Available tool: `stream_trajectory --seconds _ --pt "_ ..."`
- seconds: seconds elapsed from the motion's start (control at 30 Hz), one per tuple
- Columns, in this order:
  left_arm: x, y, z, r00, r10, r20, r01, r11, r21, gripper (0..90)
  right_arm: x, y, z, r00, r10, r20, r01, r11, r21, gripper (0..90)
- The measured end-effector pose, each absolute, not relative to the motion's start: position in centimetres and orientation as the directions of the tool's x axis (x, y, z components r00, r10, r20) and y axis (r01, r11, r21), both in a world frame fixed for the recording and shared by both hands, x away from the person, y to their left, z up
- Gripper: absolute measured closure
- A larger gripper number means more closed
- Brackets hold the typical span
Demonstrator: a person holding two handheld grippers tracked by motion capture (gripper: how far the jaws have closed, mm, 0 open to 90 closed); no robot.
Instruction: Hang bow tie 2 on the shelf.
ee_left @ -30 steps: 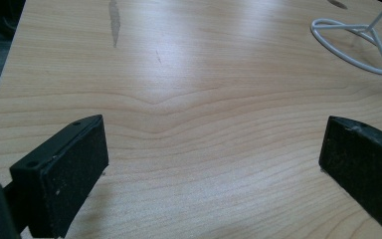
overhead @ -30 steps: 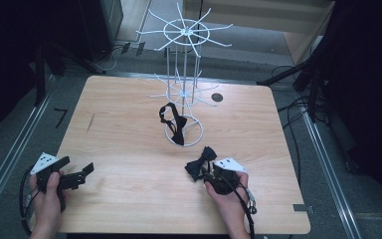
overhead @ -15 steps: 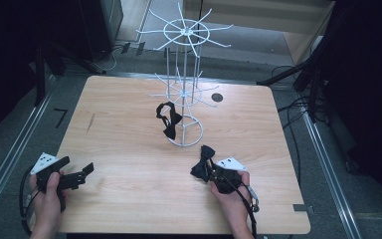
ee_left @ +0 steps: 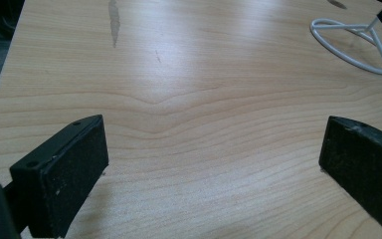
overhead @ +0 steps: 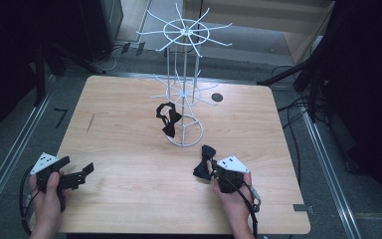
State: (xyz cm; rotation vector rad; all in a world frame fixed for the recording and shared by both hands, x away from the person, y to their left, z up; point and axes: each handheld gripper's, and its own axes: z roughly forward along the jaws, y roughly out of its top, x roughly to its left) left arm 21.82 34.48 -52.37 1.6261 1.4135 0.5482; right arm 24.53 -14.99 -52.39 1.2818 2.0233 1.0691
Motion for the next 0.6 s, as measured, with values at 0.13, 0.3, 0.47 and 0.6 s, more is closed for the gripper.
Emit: stream_trajectory --seconds 0.13,0.3,0.47,0.6 --pt "21.8 34.5 -52.4 0.252 0.944 -0.214 0.552 0.041 0.833 0.0 24.2 -15.3 -51.4 -0.41 0.91 -0.054 0.43 0.246 0.869 90.0" --pt "21.8 34.5 -52.4 0.252 0.944 -0.214 0.552 0.041 0.833 0.0 24.1 -15.8 -50.1 -0.398 0.915 -0.07 0.359 0.225 0.906 90.0" --pt "21.8 34.4 -52.4 0.251 0.944 -0.213 0.552 0.042 0.833 0.0 24.2 -16.2 -48.9 -0.396 0.916 -0.064 0.309 0.198 0.93 90.0" --pt "21.8 34.4 -52.4 0.251 0.944 -0.213 0.551 0.042 0.833 0.0 24.2 -16.3 -47.8 -0.402 0.914 -0.062 0.274 0.184 0.944 90.0"
